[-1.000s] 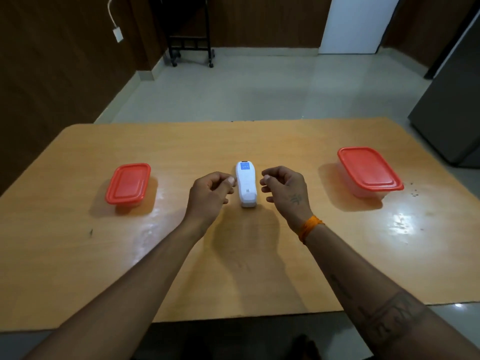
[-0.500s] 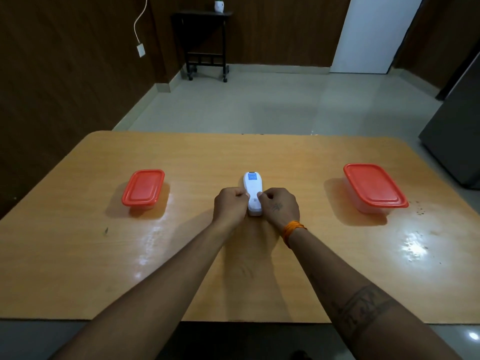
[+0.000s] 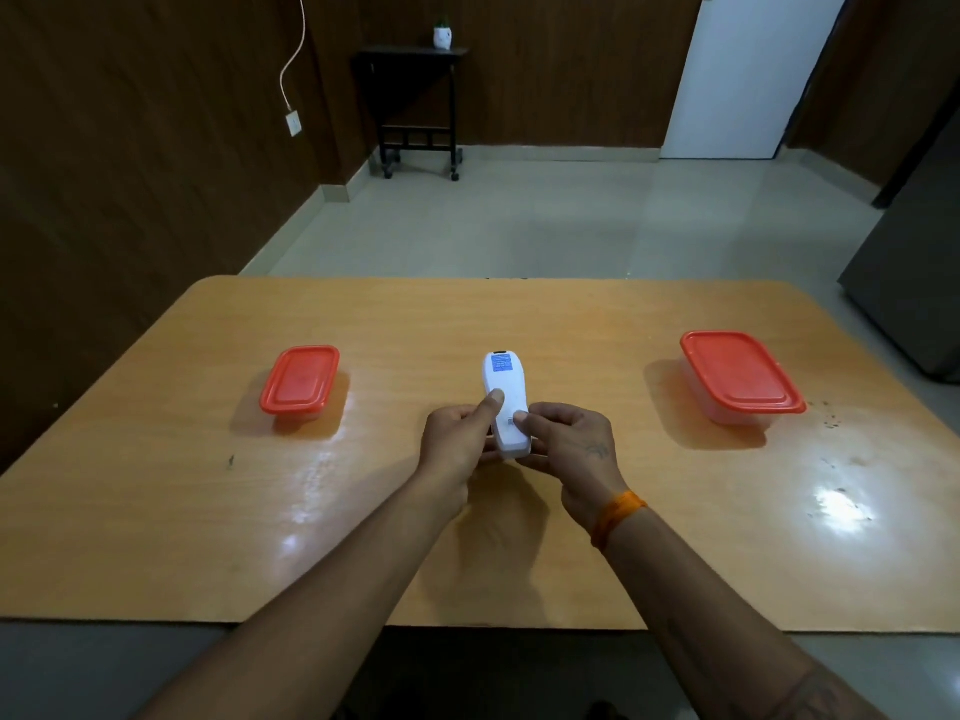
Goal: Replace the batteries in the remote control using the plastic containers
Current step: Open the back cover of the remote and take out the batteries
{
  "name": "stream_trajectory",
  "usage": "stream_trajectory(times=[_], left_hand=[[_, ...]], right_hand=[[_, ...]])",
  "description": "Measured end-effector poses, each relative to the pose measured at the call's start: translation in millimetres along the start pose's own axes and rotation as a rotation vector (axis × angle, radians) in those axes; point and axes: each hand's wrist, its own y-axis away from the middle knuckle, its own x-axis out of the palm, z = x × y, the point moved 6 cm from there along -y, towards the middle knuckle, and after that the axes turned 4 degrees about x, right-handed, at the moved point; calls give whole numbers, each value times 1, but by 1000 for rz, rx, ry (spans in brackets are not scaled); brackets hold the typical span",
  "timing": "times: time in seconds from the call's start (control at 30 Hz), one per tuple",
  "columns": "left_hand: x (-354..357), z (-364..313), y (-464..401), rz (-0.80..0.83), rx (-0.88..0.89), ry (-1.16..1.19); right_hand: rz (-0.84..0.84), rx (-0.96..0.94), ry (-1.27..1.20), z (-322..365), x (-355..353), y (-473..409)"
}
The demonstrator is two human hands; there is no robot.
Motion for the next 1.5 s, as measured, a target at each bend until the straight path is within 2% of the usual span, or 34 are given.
stream_trajectory(times=[0.1,0.27,0.63,1.0,1.23,1.37,1.5], left_hand=[[-2,4,19,16,-52,79],[-5,14,35,87,-33,75],[-5,22,29,57,-39,60],[-11,21,24,66,-61,90],[-12,16,23,117,-74,126],[-16,15,18,62,-48,176],[-19,22,15,5,-27,143]], right_hand=[[74,-18,-42,0,1,29],[122,32,-4,-5,2,41],[55,-8,3,-20,5,27],[72,-106,11,-25,9,22],[119,-43,2,-20,8,23],[121,-49,79,-18,7,22],[-116,-350,469,-6,-1,27]])
